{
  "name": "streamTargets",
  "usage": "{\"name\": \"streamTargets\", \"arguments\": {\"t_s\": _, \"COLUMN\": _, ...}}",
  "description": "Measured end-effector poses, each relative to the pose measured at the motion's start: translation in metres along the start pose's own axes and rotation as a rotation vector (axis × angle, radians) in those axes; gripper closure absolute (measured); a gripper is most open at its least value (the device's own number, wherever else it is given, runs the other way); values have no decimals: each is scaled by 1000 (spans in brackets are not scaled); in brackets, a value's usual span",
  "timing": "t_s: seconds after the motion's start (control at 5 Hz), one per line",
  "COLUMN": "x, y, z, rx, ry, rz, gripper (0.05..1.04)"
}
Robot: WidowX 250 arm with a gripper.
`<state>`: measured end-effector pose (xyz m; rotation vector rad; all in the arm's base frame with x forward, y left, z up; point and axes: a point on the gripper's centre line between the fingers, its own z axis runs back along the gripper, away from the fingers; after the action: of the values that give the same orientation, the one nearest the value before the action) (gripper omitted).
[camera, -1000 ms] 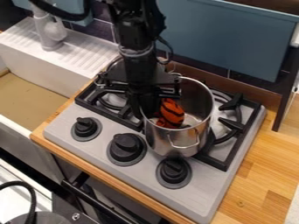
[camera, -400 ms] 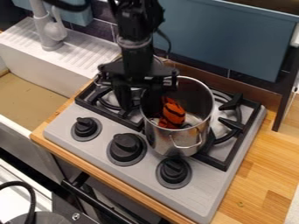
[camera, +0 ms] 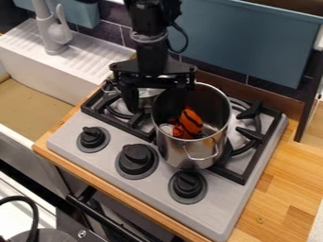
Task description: Move the pot to the centre of the burner
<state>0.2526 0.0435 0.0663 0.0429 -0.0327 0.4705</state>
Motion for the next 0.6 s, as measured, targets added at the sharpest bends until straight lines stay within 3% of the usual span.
{"name": "streamTargets", "arguments": {"t_s": 0.2, "x": 1, "y": -3, "z": 6, "rx": -19, "ry": 22, "rz": 1, "gripper": 85}}
{"name": "streamTargets", "arguments": {"t_s": 0.4, "x": 0, "y": 0, "z": 20, "rx": -67, "ry": 33, "rz": -4, "gripper": 85}}
{"name": "streamTargets", "arguments": {"t_s": 0.6, "x": 2, "y": 1, "z": 35, "rx": -83, "ry": 16, "rz": -9, "gripper": 85}}
